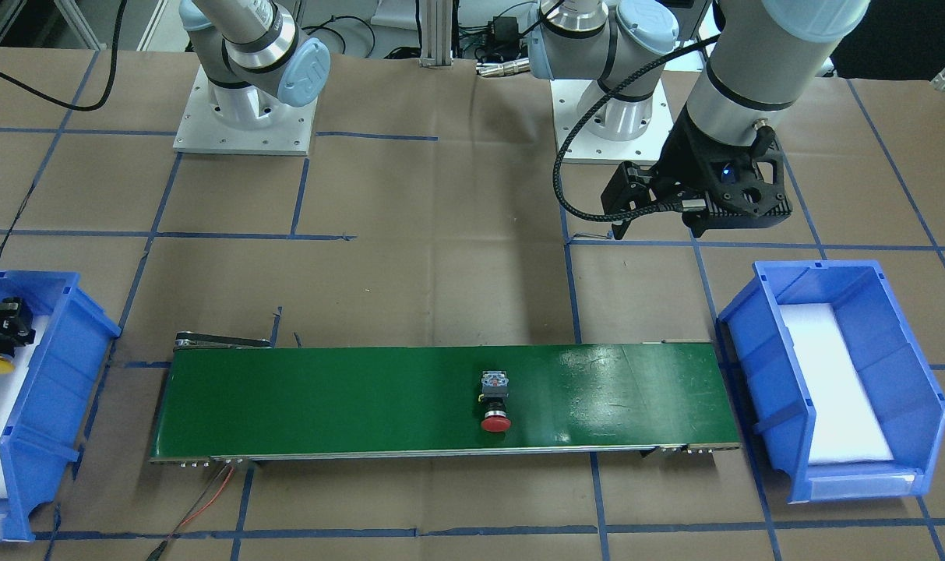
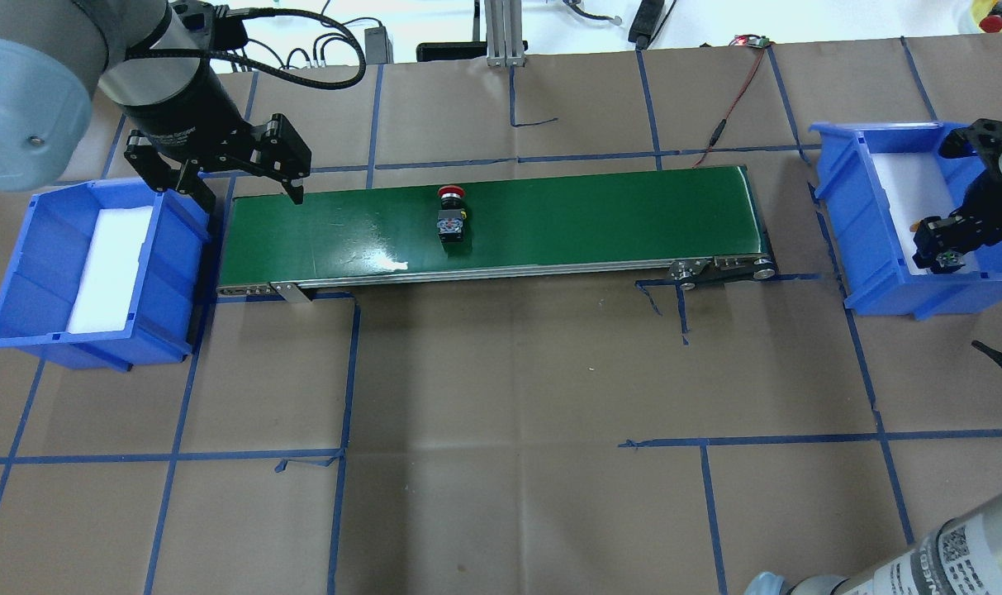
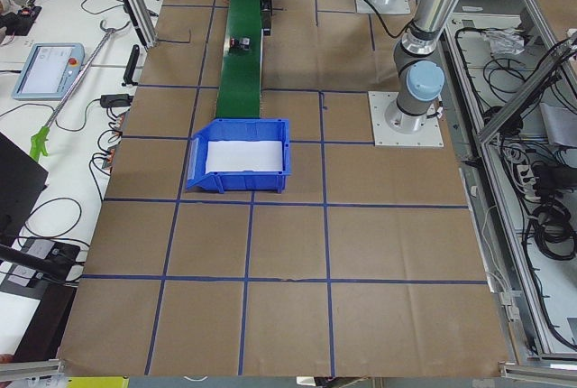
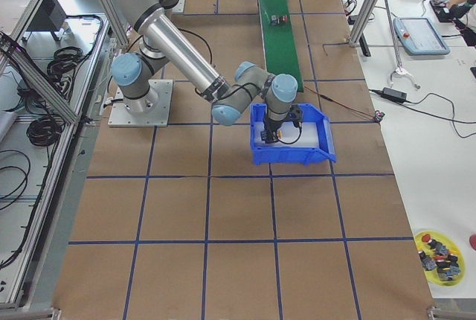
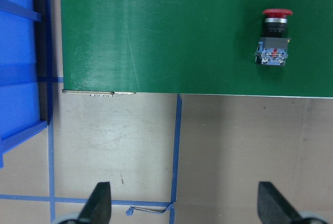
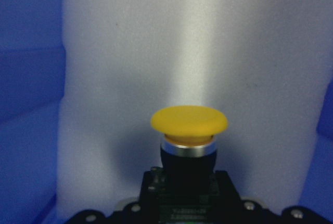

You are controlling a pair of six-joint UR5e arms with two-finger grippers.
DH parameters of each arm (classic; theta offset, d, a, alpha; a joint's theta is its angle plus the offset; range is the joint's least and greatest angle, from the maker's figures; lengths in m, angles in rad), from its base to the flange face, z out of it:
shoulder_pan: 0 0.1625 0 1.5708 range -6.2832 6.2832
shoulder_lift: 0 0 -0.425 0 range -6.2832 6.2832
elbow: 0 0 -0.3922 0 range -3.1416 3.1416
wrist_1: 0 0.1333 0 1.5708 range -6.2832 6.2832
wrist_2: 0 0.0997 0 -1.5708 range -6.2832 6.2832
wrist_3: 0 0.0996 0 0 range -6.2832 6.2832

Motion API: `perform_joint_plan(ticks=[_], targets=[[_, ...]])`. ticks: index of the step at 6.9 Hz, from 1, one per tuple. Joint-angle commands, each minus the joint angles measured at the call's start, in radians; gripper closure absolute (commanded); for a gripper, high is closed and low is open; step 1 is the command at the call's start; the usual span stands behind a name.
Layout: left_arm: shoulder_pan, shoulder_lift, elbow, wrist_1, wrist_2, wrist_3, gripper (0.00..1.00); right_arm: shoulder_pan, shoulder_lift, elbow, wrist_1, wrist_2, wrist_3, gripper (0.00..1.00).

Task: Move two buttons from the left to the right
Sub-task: 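Lower the yellow button into the bin and open the right gripper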

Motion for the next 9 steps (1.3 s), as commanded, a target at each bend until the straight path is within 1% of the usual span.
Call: perform_joint_plan(ticks=[1, 2, 3, 6, 8, 9], targets=[[0.0, 0.0, 0.0, 0.001, 0.0, 0.0, 0.0, 0.0, 0.009, 0.0, 0.001, -0.002, 0.001, 0.84], [0.0, 0.0, 0.0, 0.001, 0.0, 0.0, 0.0, 0.001, 0.009, 0.0, 0.001, 0.004, 0.007, 0.44], [0.0, -0.001, 0.0, 0.001, 0.0, 0.0, 0.0, 0.001, 0.009, 0.0, 0.003, 0.012, 0.012, 0.11], [0.0, -0.002, 0.0, 0.001, -0.002, 0.0, 0.0, 0.007, -0.014, -0.018, 0.003, 0.017, 0.016, 0.1], [0.0, 0.0, 0.0, 0.001, -0.002, 0.0, 0.0, 0.012, -0.088, -0.06, 0.016, 0.012, 0.027, 0.09], [0.0, -0.001, 0.0, 0.001, -0.002, 0.0, 0.0, 0.019, -0.121, -0.082, 0.02, 0.014, 0.05, 0.01]])
